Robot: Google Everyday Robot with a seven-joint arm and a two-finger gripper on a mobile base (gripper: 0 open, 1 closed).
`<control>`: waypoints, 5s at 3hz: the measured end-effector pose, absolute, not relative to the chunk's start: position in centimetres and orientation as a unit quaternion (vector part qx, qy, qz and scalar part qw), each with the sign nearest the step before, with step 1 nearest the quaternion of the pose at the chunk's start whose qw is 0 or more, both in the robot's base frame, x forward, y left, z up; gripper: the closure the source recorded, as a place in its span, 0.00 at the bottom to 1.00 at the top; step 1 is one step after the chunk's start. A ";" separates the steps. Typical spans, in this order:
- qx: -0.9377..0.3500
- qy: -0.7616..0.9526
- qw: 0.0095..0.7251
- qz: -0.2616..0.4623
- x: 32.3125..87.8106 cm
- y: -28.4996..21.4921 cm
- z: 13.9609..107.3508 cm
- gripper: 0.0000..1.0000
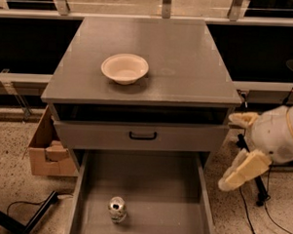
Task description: Pick 7up can from middle drawer and place on counter
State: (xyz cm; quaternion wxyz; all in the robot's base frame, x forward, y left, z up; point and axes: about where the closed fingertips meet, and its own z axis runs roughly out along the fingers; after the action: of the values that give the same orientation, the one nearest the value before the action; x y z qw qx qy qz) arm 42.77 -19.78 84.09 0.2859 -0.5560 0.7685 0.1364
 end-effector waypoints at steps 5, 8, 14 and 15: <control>-0.464 0.709 0.443 0.293 40.6 -12.0 69.4 0.00; -0.469 0.695 0.416 0.353 39.9 -2.1 50.8 0.00; -0.479 0.601 0.492 0.409 43.9 11.9 42.7 0.41; -0.470 0.616 0.476 0.417 43.7 12.6 42.6 0.64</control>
Offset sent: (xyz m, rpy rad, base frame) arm -0.0334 0.0579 -0.1385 0.7364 -0.1697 -0.1241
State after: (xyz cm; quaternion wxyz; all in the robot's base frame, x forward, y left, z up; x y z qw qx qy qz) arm 43.69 12.58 42.55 0.4759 -0.4696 0.6158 0.4169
